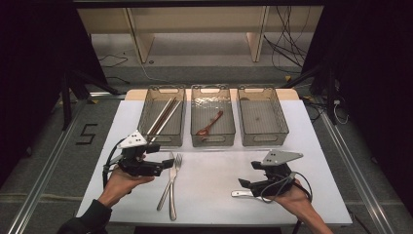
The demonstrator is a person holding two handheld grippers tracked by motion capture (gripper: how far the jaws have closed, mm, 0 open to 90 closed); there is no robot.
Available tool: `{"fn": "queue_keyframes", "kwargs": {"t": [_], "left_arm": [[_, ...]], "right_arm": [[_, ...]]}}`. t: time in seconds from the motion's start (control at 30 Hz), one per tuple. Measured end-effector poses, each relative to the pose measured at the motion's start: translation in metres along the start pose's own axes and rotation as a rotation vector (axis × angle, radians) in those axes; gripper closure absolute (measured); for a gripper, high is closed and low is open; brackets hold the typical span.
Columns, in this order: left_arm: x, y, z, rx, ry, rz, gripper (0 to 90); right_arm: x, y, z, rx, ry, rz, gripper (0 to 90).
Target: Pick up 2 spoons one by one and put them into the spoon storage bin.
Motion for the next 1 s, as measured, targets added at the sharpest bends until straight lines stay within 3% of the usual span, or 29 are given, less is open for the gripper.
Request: {"fn": "queue_keyframes", "kwargs": {"t": [0.23, 0.43, 0.57, 1.0], "left_arm": [[0.003, -0.005, 0.002, -0.013, 0.023, 0.010, 17.2], [0.007, -0.008, 0.002, -0.038, 0.054, -0.004, 16.6], [0.008, -0.010, 0.003, -0.043, 0.059, 0.017, 16.6], [0.010, -0.012, 0.003, -0.032, 0.059, 0.033, 15.8]], "right_arm": [[-0.009, -0.004, -0.015, -0.152, 0.005, 0.174, 29.2], [-0.014, -0.008, -0.029, -0.257, 0.024, 0.260, 31.5], [-0.016, -0.011, -0.036, -0.306, 0.028, 0.326, 34.6], [-0.020, -0.021, -0.050, -0.427, 0.044, 0.427, 49.5]]}}
Point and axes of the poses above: each handheld gripper's, and its own axes: z roughly backward along the jaws, y roughly out of its top, x roughly to its right, the point moved 3 cm from there along -z, roughly forward along the jaws, and after that the axes turned 15 degrees about -y, right-handed, at the moved point
